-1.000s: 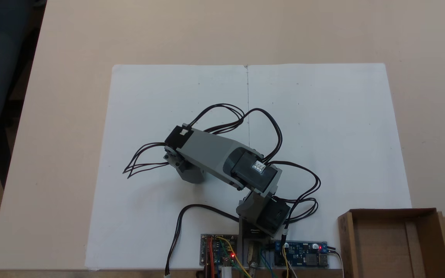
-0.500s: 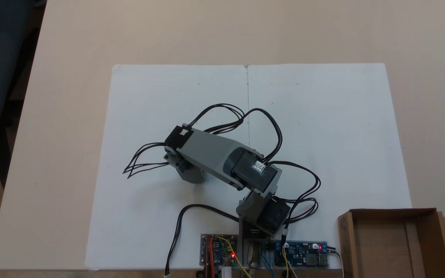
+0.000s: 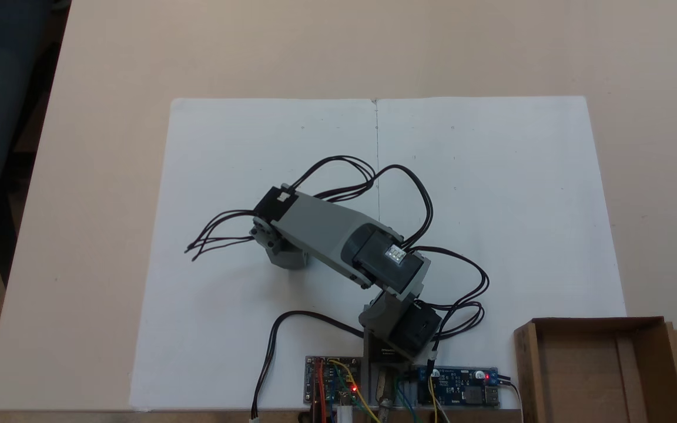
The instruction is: Grasp a green dice and put it in the bin.
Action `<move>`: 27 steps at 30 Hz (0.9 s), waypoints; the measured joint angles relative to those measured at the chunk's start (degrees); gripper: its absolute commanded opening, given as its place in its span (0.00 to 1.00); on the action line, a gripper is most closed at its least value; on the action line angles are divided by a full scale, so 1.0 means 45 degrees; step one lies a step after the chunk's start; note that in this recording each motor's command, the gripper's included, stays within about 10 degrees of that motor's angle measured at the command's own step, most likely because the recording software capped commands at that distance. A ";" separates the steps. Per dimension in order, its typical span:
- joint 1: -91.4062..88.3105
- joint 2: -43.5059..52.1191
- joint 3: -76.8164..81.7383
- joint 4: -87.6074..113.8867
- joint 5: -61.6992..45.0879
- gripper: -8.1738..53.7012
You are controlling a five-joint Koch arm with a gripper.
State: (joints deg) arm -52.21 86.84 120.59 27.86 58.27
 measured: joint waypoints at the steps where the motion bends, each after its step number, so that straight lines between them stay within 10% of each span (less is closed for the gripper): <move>1: 0.0234 0.0020 0.0000 -0.0156 0.0000 0.35; 27: 1.2070 0.5254 0.0098 -0.1426 -0.2559 0.33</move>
State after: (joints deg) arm 2.11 110.48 121.03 21.45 46.76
